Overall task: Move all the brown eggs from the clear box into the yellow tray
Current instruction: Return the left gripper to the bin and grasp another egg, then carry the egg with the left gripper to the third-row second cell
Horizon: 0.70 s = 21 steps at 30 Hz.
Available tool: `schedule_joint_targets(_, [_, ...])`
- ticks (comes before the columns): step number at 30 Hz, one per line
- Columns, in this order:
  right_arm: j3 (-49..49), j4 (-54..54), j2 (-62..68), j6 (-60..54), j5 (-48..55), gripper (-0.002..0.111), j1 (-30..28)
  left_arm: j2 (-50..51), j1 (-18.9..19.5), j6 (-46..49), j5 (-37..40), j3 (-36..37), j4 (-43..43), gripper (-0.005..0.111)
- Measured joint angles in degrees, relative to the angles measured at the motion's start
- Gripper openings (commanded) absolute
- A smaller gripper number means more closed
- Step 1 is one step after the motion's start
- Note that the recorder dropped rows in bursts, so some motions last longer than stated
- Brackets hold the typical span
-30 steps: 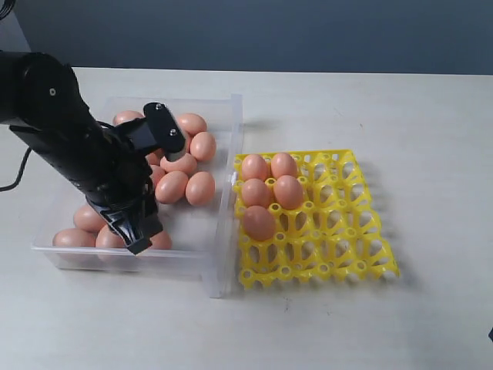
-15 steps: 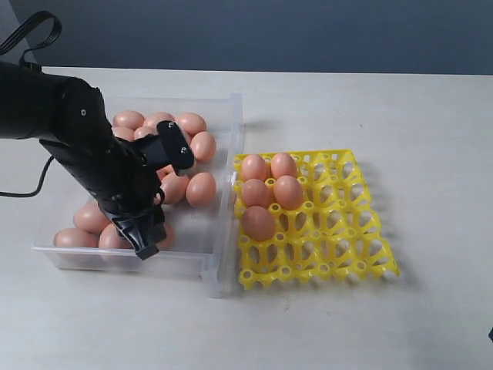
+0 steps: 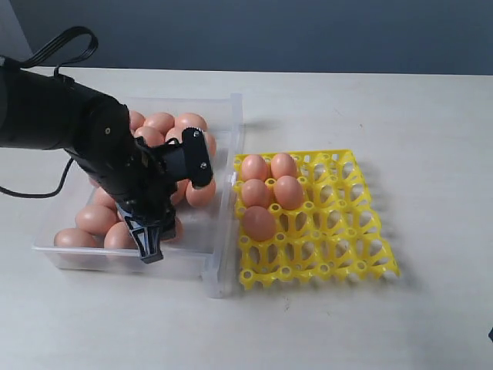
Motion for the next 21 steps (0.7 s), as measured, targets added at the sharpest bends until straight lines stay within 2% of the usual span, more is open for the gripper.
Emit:
schedule_joint_targets(3, [0.0, 0.0, 0.0, 0.0, 0.0, 0.001, 0.0, 1.4, -0.2, -0.7, -0.1, 0.3, 2.0, 0.066])
schedule_joint_targets(6, [0.0, 0.0, 0.0, 0.0, 0.0, 0.001, 0.0, 1.8, -0.2, -1.5, -0.8, 0.4, 3.7, 0.062])
schedule_joint_targets(8, [0.0, 0.0, 0.0, 0.0, 0.0, 0.001, 0.0, 1.9, -0.2, -1.8, -0.8, 0.4, 4.1, 0.052])
schedule_joint_targets(15, [0.0, 0.0, 0.0, 0.0, 0.0, 0.001, 0.0, 1.9, -0.2, -2.1, -1.0, 0.2, 3.1, 0.000])
schedule_joint_targets(21, [0.0, 0.0, 0.0, 0.0, 0.0, 0.001, 0.0, -0.2, -0.2, -2.1, -0.1, -1.2, -0.4, 0.001])
